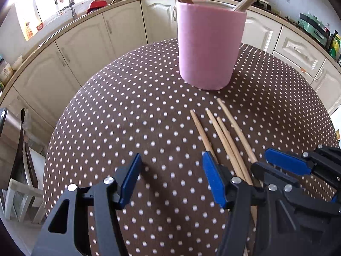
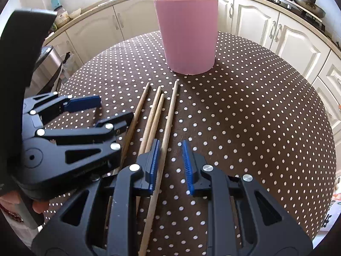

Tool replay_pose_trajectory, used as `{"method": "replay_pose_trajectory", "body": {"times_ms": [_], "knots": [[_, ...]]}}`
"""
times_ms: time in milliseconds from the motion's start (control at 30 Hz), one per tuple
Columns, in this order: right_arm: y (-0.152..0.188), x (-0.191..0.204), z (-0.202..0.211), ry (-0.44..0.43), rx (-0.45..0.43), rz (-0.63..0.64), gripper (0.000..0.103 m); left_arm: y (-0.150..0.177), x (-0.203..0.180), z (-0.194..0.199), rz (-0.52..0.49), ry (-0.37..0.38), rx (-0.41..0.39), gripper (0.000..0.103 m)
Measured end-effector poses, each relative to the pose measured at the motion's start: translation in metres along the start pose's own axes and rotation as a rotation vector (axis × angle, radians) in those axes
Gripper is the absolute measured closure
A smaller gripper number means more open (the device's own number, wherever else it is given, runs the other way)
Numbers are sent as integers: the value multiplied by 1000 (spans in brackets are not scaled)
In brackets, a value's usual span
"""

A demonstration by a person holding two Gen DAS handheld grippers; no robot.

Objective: Organize utensils
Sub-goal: 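Close the left gripper on a chopstick in the pile while the right gripper grasps another and lifts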

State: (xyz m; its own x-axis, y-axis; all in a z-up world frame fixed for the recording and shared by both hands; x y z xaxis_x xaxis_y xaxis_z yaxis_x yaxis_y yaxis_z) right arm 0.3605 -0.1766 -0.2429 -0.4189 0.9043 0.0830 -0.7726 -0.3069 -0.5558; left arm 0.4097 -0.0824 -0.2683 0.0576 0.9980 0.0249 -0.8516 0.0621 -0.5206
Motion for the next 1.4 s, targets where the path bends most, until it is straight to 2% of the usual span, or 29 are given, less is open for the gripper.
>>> {"method": "replay_pose_trajectory", "body": {"times_ms": [200,333,433,500,633,833,933,1000,1100,1167,1233,1267,1400], "knots": [[-17,3,-11,16,51,46,81,-21,-1,-15,5,23,49,43],[-30,1,-19,-4,83,39,81,-36,1,-23,27,35,91,43],[-35,0,-23,-18,103,41,81,-47,0,-13,63,111,86,44],[-38,-2,-24,-32,109,43,81,-50,-3,-16,55,131,107,44],[-44,-7,-26,-42,110,45,81,-50,-4,-26,62,126,123,44],[-37,-6,-24,-36,116,55,81,-51,-9,-30,51,103,102,45],[-37,-1,-26,-15,117,80,81,-45,-24,-25,30,114,90,56],[-37,3,-28,2,121,96,81,-30,-15,-23,22,134,89,69],[-40,9,-33,24,124,115,81,-27,-18,-16,17,177,95,86],[-41,13,-35,36,124,124,81,-26,-21,-15,13,200,98,93],[-41,15,-36,42,120,130,85,-25,-23,-15,17,210,100,94],[-41,15,-36,45,114,126,91,-24,-23,-16,19,212,100,94],[-37,13,-34,38,102,99,96,-20,-21,-15,18,219,109,95]]}}
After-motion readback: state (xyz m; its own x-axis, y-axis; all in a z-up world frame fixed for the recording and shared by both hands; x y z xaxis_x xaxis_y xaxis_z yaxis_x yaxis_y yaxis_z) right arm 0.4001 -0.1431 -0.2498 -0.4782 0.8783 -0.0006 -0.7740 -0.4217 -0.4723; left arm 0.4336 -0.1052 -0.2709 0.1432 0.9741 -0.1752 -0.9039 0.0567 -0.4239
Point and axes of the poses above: each gripper's, at about its wrist camera, not at the fingertips, and z roughly against the way its jaws point, x to its left, y to its underside, the point moved 7 cm from there along -z, roughly the way its jaws point, and after that the axes turned 4 degrees about z, right-handed, at the moved point
